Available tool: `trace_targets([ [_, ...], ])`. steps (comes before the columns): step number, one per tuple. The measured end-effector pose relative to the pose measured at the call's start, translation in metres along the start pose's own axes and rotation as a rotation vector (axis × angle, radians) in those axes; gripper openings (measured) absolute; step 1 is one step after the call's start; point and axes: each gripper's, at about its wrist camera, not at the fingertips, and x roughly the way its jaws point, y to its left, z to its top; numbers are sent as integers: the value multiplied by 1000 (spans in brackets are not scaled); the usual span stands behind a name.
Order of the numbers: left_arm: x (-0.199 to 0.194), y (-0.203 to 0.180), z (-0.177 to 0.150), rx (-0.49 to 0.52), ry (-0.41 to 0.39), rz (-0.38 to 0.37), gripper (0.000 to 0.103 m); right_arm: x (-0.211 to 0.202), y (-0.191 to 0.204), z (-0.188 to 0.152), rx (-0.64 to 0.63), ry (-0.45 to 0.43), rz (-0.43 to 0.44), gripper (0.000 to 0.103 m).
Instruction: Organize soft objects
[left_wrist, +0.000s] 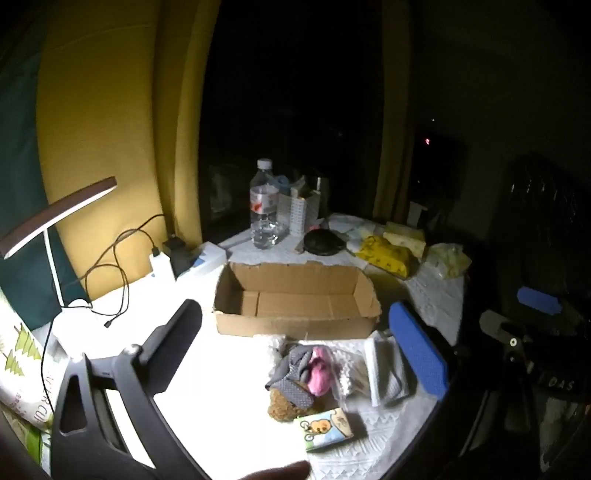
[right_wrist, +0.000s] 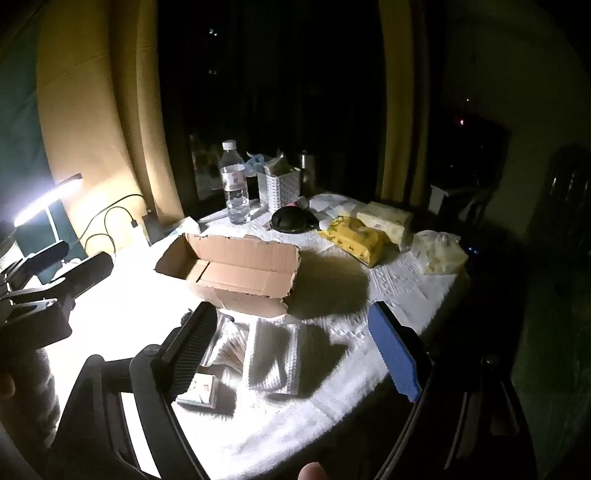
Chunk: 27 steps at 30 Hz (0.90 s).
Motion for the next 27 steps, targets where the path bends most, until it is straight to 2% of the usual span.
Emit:
trace_targets([
  [3,2,5,2,-22,25,-13,102,0,1,0,-13,1,-12,86],
  [4,7,2,2,-9,61,8,102,0,1,1,-13,3,-12,86],
  [6,4,3,-1,-13,35,4,102,-1,0,1,-12,-2,-10,86],
  [17,9,3,-6,8,27,22,102,0,3,6,2,0,-1,86],
  [27,1,7,-3,25,30,6,102,0,2,8,7,2,2,86],
])
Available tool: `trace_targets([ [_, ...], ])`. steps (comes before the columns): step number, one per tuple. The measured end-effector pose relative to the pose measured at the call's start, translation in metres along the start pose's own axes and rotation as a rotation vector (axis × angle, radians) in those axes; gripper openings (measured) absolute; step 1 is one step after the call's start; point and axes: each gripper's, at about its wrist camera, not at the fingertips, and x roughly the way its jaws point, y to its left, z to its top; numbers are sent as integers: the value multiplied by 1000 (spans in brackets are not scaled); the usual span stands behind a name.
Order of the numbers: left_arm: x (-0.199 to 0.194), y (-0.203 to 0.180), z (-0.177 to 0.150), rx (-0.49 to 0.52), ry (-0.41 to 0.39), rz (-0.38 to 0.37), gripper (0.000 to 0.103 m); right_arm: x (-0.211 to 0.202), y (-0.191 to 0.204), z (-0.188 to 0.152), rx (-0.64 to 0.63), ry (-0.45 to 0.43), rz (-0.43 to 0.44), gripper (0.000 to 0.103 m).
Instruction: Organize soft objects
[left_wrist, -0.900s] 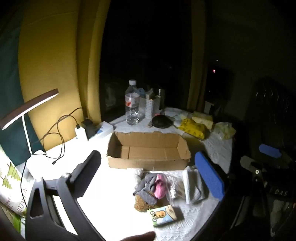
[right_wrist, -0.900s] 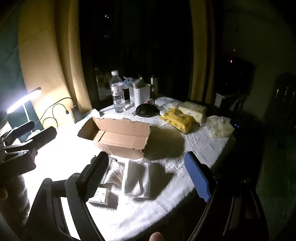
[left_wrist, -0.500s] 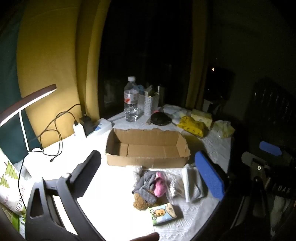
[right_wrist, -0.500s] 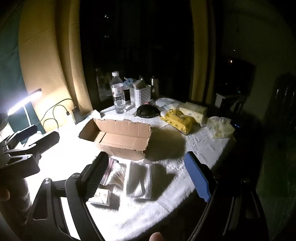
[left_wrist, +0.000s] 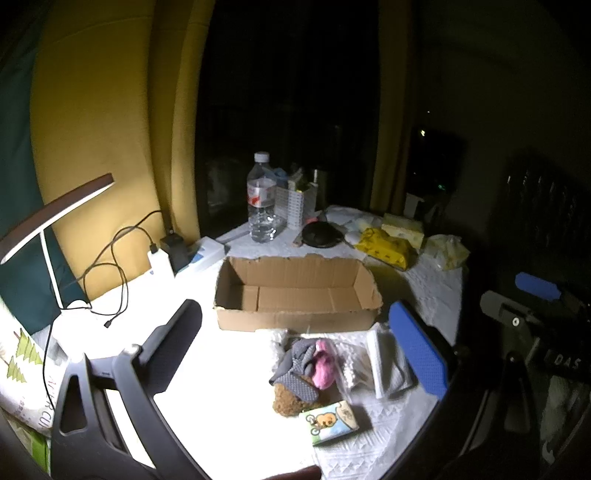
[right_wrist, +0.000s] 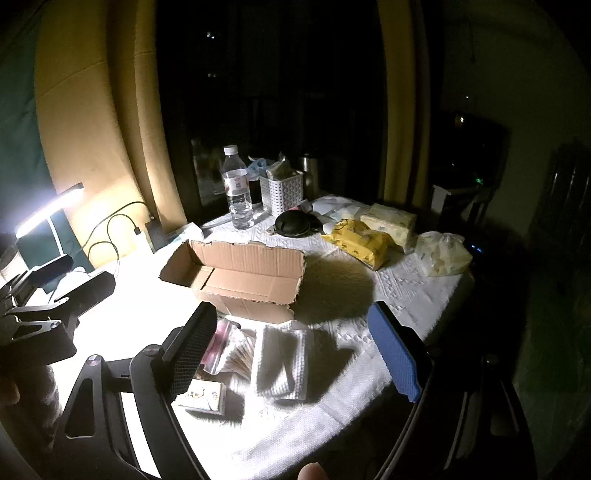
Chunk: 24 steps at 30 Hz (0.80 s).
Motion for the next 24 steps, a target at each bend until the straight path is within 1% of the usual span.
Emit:
trace_targets([
  [11,0,-2,2,4,3,1,102,1,-1,-1,4,0,8,86],
  [24,-7,-6,7,21,9,-16,102,2,-1,0,8,1,8,86],
])
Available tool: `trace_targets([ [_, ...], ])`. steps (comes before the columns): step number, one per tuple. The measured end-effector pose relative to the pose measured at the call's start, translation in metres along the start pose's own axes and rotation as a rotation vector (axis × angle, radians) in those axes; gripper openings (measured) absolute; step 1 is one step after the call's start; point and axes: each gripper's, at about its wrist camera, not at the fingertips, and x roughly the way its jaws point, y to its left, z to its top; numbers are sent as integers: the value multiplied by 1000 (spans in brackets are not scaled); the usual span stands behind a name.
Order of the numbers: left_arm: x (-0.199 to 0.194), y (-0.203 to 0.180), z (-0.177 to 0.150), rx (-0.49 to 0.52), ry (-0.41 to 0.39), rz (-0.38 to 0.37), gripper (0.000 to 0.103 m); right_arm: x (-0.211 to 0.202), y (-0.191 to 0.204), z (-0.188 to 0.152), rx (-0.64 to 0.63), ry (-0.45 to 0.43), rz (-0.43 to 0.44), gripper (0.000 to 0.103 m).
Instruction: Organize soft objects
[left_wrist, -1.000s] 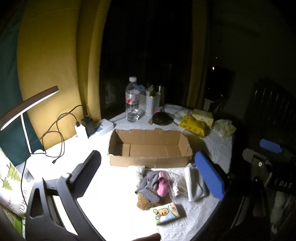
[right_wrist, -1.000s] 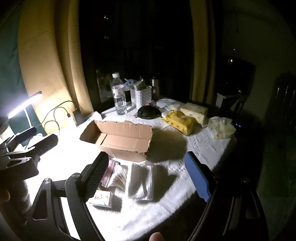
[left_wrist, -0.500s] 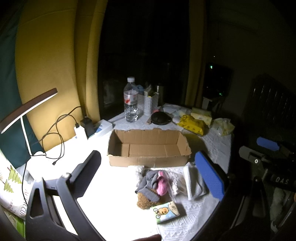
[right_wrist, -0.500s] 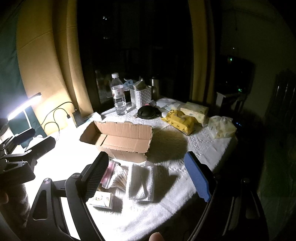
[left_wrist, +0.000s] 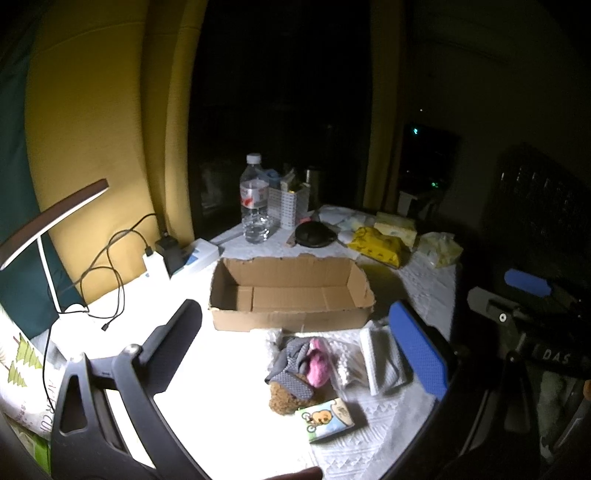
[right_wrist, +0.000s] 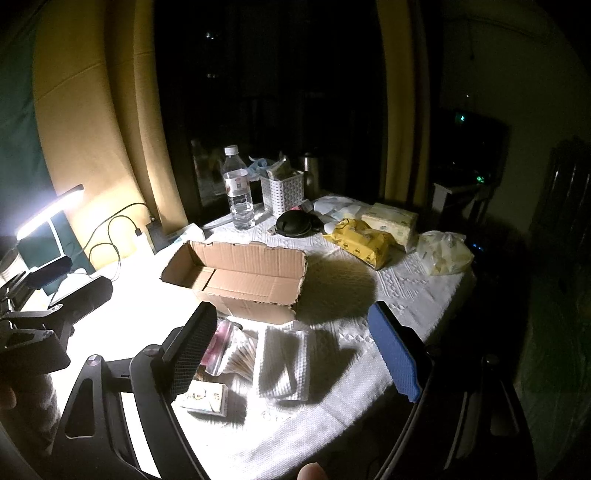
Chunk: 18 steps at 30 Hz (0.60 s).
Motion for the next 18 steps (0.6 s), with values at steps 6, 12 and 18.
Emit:
trace_targets([
  [6,0,0,0,-2,1,0,102,-1,0,-1,2,0,3,86],
  [12,0,0,0,-2,0,0,102,0,0,-2,2,1,2,86],
  [18,0,-1,-1,-3,-1,2,102,0,-1,-2,1,0,4,86],
])
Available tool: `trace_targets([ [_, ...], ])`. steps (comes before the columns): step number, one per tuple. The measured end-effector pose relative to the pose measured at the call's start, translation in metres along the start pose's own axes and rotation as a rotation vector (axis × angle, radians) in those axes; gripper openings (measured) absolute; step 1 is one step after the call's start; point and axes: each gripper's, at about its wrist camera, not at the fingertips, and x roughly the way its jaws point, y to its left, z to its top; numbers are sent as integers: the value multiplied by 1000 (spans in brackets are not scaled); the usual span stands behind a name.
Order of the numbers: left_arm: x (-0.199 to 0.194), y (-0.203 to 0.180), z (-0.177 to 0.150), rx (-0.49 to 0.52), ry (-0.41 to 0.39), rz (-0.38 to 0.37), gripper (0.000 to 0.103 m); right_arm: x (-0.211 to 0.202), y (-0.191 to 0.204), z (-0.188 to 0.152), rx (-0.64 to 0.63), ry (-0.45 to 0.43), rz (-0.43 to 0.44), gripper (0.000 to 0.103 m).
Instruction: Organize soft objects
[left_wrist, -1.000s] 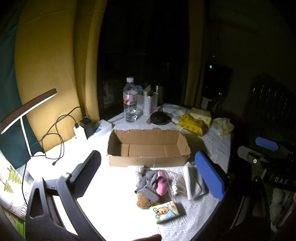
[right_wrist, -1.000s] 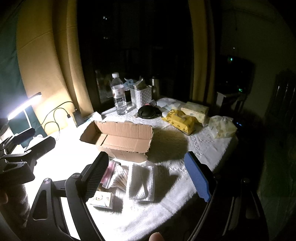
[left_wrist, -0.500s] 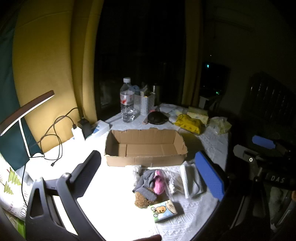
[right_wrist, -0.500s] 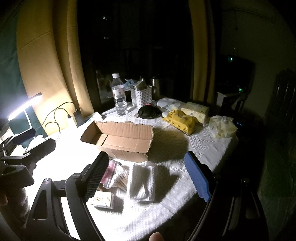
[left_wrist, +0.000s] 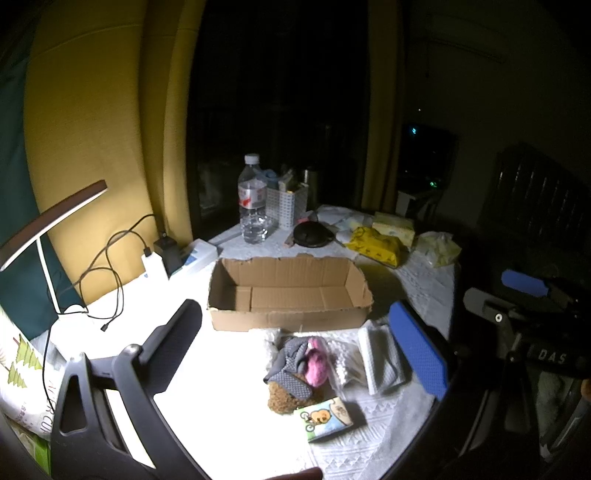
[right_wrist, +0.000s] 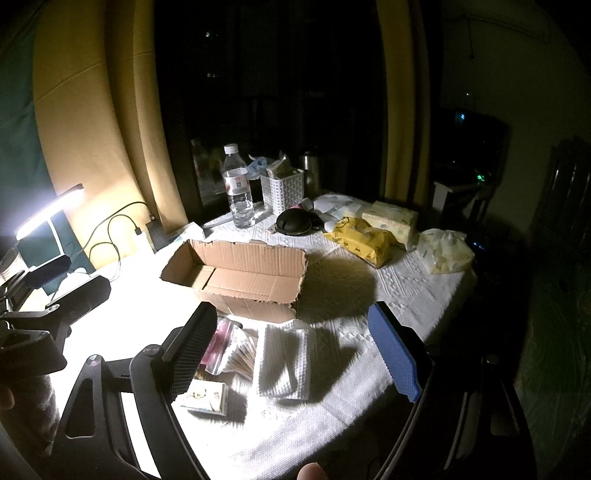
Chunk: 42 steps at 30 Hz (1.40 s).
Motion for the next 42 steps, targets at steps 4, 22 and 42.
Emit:
trace_targets([
  [4,0,0,0,0,0,1,102,0,0,-1,1,1,0,86],
  [22,1,0,0,0,1,-2,102,4,10,1,-7,5,6,86],
  [42,61,-33,-51,2,198,16,102,52,-24,-29,3,100,100,86],
])
